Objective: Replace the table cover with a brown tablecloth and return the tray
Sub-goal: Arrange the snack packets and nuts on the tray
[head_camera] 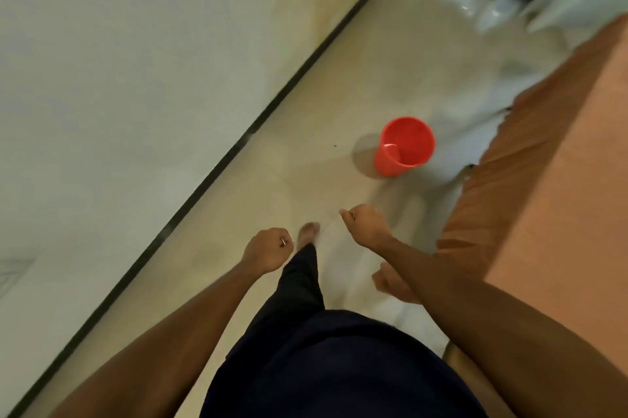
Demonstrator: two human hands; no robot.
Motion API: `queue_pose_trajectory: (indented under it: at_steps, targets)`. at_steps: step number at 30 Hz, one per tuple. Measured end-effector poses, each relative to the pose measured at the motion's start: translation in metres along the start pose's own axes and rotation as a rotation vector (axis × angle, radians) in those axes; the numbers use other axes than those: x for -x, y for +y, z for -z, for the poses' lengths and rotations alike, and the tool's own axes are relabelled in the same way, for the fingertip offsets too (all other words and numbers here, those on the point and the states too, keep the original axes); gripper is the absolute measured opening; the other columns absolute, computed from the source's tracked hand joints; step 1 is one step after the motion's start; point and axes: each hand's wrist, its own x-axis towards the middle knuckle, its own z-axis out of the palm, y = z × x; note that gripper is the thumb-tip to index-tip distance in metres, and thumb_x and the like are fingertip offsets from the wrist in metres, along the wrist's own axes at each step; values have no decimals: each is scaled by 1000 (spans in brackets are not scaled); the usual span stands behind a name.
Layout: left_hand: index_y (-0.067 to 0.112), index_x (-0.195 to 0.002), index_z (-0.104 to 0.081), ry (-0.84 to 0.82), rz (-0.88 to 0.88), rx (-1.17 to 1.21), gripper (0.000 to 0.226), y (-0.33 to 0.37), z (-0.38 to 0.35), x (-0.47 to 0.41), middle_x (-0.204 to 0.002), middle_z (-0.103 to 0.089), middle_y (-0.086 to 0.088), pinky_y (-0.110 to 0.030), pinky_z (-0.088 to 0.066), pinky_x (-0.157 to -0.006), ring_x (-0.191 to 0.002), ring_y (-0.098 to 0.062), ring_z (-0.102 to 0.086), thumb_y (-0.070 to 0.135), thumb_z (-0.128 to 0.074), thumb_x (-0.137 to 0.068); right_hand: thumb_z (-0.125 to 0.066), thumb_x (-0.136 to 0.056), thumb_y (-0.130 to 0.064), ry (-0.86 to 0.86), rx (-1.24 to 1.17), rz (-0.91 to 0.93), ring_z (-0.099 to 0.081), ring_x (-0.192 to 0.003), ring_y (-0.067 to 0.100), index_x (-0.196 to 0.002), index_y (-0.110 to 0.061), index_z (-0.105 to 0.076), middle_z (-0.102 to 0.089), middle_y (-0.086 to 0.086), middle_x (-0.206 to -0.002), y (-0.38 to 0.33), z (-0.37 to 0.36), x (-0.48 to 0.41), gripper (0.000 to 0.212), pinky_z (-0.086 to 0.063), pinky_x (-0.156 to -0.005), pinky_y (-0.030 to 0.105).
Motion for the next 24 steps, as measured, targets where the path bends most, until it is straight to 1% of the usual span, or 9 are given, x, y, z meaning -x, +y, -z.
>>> queue_pose_trajectory:
  at_steps: [4,7,11,15,17,21,22,23,24]
  targets:
    - [19,-95,-71,-119,-133,-136,16,88,43,-82,-95,-71,1,-32,-52,-76,-88,-19,-66,31,-60,-93,-42,-106,-37,72,-117,-214,-50,-66,28,-55,-14,-40,-43,2,-56,43,62,-33,56,-34,-65,32]
    - [19,-92,-70,-175,-228,-223,12,161,70,-147,-89,-70,3,-27,-48,-71,-87,-19,-66,27,-61,-92,-46,-104,-36,135,-234,-360,-53,-68,30,-53,-14,-42,-44,3,-55,80,105,-65,56,-45,-67,38]
    - [21,-94,-73,-178,-276,-256,13,249,85,-219,-83,-67,4,-24,-41,-68,-82,-18,-63,28,-62,-92,-46,-104,-38,191,-345,-461,-58,-78,32,-53,-21,-42,-51,5,-65,118,143,-104,54,-39,-70,33]
    - [24,-88,-70,-198,-266,-262,9,309,74,-282,-72,-61,10,-25,-38,-60,-76,-16,-60,28,-62,-92,-44,-103,-43,119,-439,-555,-65,-85,36,-56,-22,-42,-47,0,-59,158,150,-149,52,-39,-70,31]
    - [20,-89,-70,-241,-246,-245,12,333,58,-312,-70,-61,10,-27,-42,-64,-76,-18,-62,28,-62,-92,-42,-103,-45,85,-459,-582,-65,-84,35,-57,-23,-41,-48,-1,-60,179,149,-171,51,-39,-69,31]
    - [18,-86,-67,-296,-225,-182,10,363,4,-388,-81,-68,4,-34,-54,-76,-81,-19,-67,24,-61,-92,-44,-103,-43,56,-517,-631,-56,-75,28,-56,-22,-39,-46,0,-61,228,142,-239,52,-35,-67,31]
    - [21,-91,-66,-297,-243,-185,5,366,-12,-411,-90,-69,3,-36,-54,-80,-88,-19,-66,22,-61,-92,-44,-104,-43,64,-533,-638,-56,-75,29,-56,-21,-40,-45,0,-59,241,139,-261,53,-35,-66,31]
    - [22,-101,-64,-288,-268,-193,10,366,-28,-435,-102,-66,1,-37,-53,-84,-97,-21,-64,21,-62,-91,-44,-104,-43,71,-556,-639,-59,-76,33,-56,-18,-43,-49,4,-60,253,132,-284,54,-37,-66,34]
    - [21,-117,-61,-262,-282,-225,27,363,-45,-462,-116,-61,-2,-40,-52,-88,-106,-23,-60,21,-63,-90,-45,-104,-43,86,-575,-636,-62,-80,37,-58,-14,-48,-56,11,-64,268,123,-312,55,-40,-68,36]
